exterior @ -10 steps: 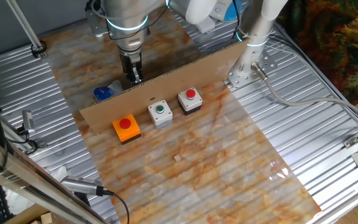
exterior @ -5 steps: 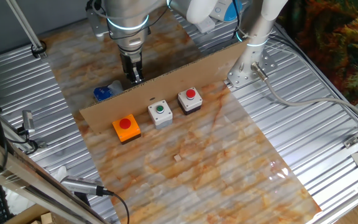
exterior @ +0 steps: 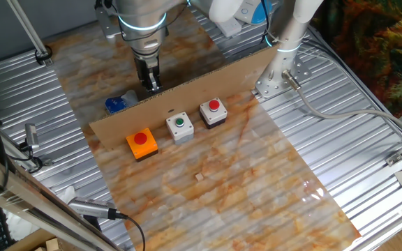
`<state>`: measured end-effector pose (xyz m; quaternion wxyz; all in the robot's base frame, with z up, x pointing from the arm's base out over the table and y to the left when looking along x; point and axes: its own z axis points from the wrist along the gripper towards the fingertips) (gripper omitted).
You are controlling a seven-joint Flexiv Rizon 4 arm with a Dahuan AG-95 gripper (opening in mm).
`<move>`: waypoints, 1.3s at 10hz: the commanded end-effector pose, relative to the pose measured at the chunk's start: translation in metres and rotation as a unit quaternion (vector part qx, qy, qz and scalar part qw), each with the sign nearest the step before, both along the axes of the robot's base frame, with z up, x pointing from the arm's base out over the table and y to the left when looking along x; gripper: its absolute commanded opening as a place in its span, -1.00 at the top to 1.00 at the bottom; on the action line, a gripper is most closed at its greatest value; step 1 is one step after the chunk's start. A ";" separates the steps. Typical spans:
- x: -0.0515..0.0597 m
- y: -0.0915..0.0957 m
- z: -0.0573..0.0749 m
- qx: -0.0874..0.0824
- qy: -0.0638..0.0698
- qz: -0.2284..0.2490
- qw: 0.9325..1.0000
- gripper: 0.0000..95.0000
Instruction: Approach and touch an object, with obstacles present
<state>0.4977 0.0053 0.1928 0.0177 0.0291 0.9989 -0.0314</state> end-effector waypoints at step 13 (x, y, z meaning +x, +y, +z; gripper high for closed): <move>0.000 0.016 0.046 0.024 0.016 -0.001 1.000 1.00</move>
